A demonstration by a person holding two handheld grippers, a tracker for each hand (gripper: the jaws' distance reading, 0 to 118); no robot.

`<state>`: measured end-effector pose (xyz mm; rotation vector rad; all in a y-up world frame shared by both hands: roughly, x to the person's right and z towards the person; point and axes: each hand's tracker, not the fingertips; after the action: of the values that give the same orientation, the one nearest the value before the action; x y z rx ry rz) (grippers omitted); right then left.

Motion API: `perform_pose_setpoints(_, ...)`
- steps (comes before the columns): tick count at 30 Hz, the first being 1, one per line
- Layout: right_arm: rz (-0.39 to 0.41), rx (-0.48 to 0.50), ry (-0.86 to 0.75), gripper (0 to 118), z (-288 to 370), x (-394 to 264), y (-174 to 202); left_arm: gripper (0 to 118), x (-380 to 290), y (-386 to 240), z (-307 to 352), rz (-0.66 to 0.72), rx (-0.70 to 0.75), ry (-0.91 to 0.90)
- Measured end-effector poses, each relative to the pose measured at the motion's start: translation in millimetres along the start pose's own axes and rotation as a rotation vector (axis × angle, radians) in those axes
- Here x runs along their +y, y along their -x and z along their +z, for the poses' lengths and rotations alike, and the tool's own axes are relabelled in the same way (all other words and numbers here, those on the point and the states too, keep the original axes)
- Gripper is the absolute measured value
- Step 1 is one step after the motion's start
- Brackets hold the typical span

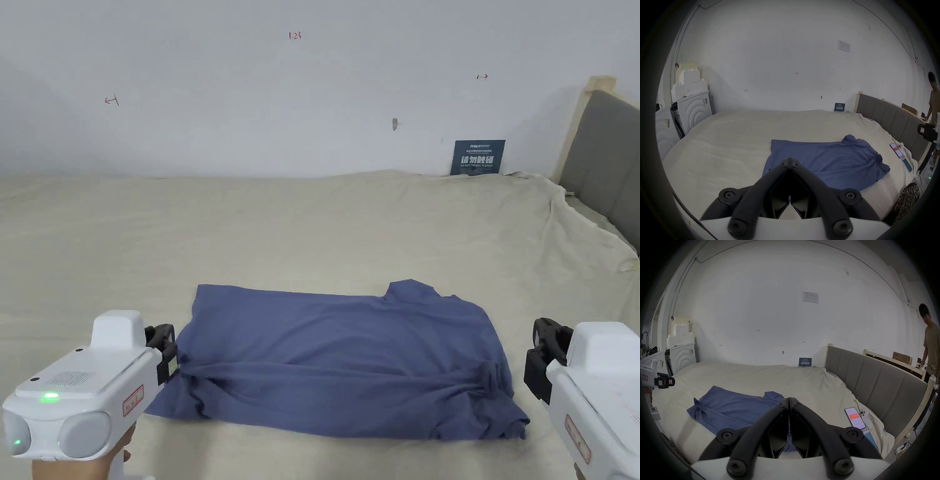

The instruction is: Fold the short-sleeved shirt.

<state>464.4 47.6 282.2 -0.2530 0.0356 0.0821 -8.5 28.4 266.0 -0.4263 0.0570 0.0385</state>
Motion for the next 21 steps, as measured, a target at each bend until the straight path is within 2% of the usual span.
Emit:
perform_pose_setpoints(8,-0.031,0.012,0.036,0,-8,-7,-2,0,-7,31,-41,0.058,0.026,0.201)
perform_pose_setpoints(9,-0.031,0.012,0.043,0,-10,-9,-3,4,-9,35,-51,0.065,0.025,0.242)
perform_pose_setpoints(10,-0.034,0.011,0.052,0,-13,-12,-5,12,-12,39,-61,0.081,0.027,0.277)
perform_pose_setpoints(14,-0.048,-0.001,0.087,0,-23,-21,-8,101,-30,54,-110,0.130,0.087,0.426)
perform_pose_setpoints(15,-0.052,-0.005,0.096,0,-25,-23,-10,105,-34,56,-119,0.125,0.102,0.475)
perform_pose_setpoints(19,-0.076,-0.021,0.142,0,-37,-34,-15,105,-58,65,-158,0.127,0.168,0.569)
perform_pose_setpoints(21,-0.091,-0.029,0.165,0,-43,-39,-17,98,-65,68,-171,0.127,0.193,0.607)
